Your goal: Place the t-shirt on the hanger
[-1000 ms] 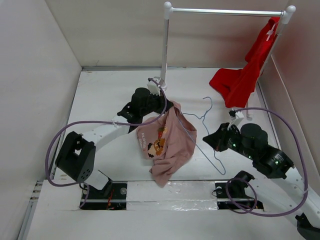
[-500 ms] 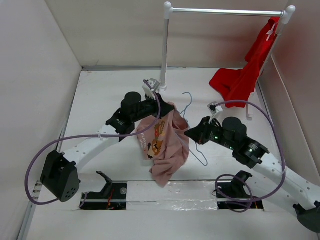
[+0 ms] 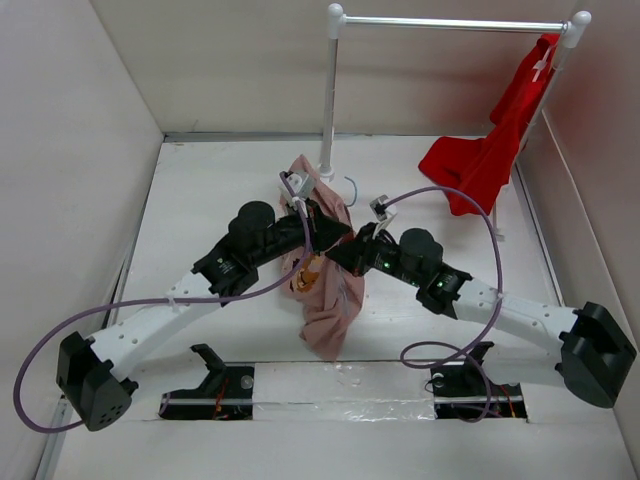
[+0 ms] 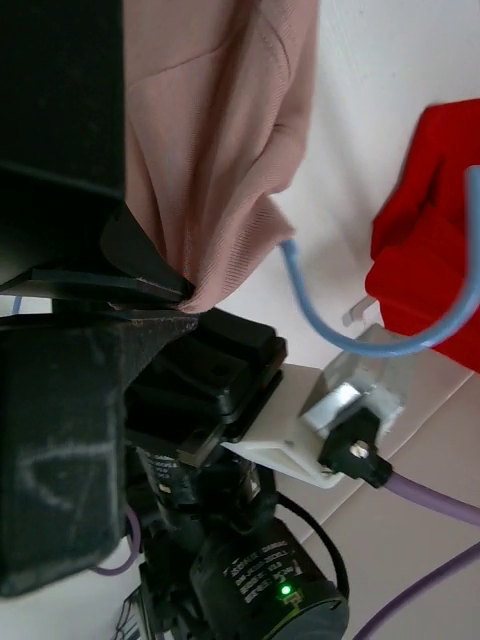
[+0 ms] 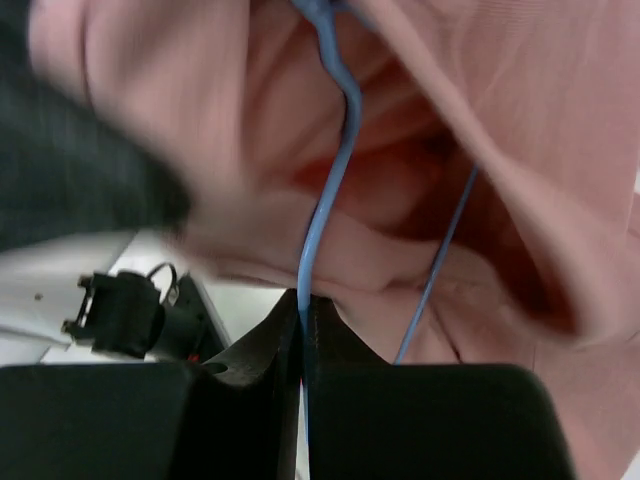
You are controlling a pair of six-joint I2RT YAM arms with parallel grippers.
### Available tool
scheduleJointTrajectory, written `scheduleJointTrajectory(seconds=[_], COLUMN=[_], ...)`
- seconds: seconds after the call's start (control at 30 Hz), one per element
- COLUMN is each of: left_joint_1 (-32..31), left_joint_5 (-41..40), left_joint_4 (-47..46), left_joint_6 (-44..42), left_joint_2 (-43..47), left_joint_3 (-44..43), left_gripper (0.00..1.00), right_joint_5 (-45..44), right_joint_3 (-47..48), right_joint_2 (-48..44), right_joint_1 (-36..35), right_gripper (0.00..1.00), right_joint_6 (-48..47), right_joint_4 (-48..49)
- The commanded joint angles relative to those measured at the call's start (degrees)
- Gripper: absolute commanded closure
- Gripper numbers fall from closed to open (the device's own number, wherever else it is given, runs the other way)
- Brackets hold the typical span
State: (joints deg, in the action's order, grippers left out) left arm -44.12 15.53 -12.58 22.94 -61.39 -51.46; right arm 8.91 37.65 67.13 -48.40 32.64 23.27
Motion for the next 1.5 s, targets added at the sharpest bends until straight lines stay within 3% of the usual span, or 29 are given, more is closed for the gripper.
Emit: scheduleJointTrajectory(seconds=[0.0, 0.3, 0.37, 0.4, 0.5, 0.63, 0.7, 0.93, 1.17, 1.47], left_joint_1=[-1.85, -1.85, -1.85, -1.85, -1.85, -1.85, -1.85, -1.85, 2.90, 3.42], left_joint_5=[0.56, -7.17, -9.80, -10.69, -13.33, -14.38, -18.68, -28.62, -17.65, -13.36], left_joint_4=[0.80, 7.39, 7.66, 7.48, 5.38, 2.21, 1.33, 4.14, -2.53, -8.15], left_joint_6=[1.05, 1.05, 1.23, 1.49, 3.07, 4.92, 6.32, 12.39, 17.84, 21.79], left_joint_2=[4.59, 10.14, 10.32, 10.76, 11.72, 12.17, 11.82, 4.09, -2.15, -6.29], left_joint_3=[-1.54, -1.71, -1.80, -1.97, -2.68, -3.73, -4.79, -11.81, -13.75, -11.65], left_gripper=[1.00, 0.98, 0.86, 0.74, 0.57, 0.44, 0.41, 0.35, 0.33, 0.36], right_joint_5=[-5.73, -13.20, -13.56, -13.48, -13.30, -14.62, -13.57, -13.65, -12.69, -11.63], right_joint_3=[1.81, 1.91, 0.33, -0.03, -1.43, -2.58, -2.58, -3.28, -2.49, 0.93], right_joint_2=[-1.04, -7.19, -7.37, -7.28, -7.46, -8.68, -9.47, -11.58, -11.15, -7.37], right_joint_1=[0.06, -3.54, -3.54, -3.54, -4.59, -5.12, -5.12, -6.97, -8.19, -8.73], right_gripper=[1.00, 1.00, 1.00, 1.00, 1.00, 1.00, 1.00, 1.00, 1.00, 1.00], right_joint_6=[-4.51, -12.34, -11.73, -11.55, -11.55, -11.73, -11.90, -11.99, -11.99, -13.04], right_joint_4=[17.42, 19.79, 21.37, 21.38, 21.03, 21.12, 19.98, 19.28, 17.43, 16.64])
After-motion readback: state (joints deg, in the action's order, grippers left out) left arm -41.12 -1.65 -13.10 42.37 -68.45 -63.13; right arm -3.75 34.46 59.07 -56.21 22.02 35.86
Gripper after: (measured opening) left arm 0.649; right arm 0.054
